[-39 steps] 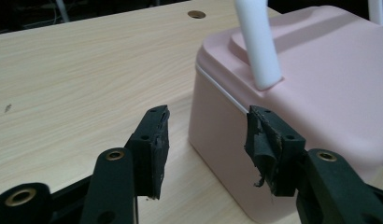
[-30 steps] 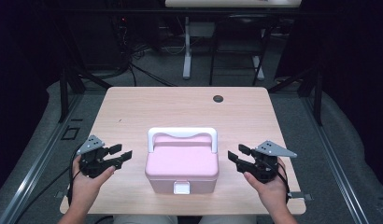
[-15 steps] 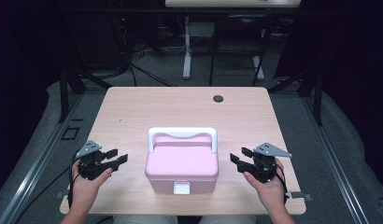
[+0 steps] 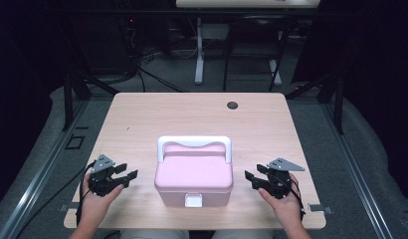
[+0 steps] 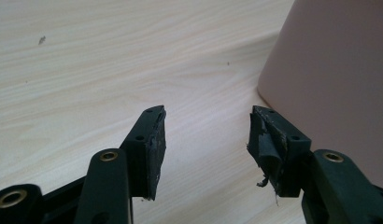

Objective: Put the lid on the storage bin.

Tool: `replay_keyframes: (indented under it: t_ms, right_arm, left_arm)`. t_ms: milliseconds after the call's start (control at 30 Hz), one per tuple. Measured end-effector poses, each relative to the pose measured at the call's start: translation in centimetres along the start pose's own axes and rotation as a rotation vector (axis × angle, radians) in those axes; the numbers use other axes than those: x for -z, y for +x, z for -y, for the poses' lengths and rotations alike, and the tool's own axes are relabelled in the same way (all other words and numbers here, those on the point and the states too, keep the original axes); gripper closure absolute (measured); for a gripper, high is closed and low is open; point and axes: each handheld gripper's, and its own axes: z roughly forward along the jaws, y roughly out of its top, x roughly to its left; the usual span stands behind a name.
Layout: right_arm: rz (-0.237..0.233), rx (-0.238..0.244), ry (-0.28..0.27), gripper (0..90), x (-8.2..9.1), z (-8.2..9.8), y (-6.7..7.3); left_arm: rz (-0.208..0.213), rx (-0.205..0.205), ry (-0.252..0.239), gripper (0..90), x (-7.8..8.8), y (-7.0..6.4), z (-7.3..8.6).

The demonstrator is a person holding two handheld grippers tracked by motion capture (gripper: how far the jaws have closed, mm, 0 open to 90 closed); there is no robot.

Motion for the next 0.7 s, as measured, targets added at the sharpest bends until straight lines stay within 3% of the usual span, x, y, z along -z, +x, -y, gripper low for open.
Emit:
replay_keyframes:
  t_ms: [167, 433, 700]
  right_arm:
    - [0.016, 0.008, -0.001, 42.8, -0.3, 0.4, -0.4]
    - [0.03, -0.039, -0.005, 38.0, -0.6, 0.9, -1.0]
    - [0.033, -0.03, 0.005, 37.6, -0.9, 1.0, -0.9]
  left_arm:
    - [0.011, -0.002, 0.022, 45.7, -0.6, 0.0, 0.3]
    - [0.024, 0.025, 0.029, 45.7, -1.1, 0.3, 0.8]
    - [0.024, 0.026, 0.031, 45.5, -1.3, 0.5, 0.9]
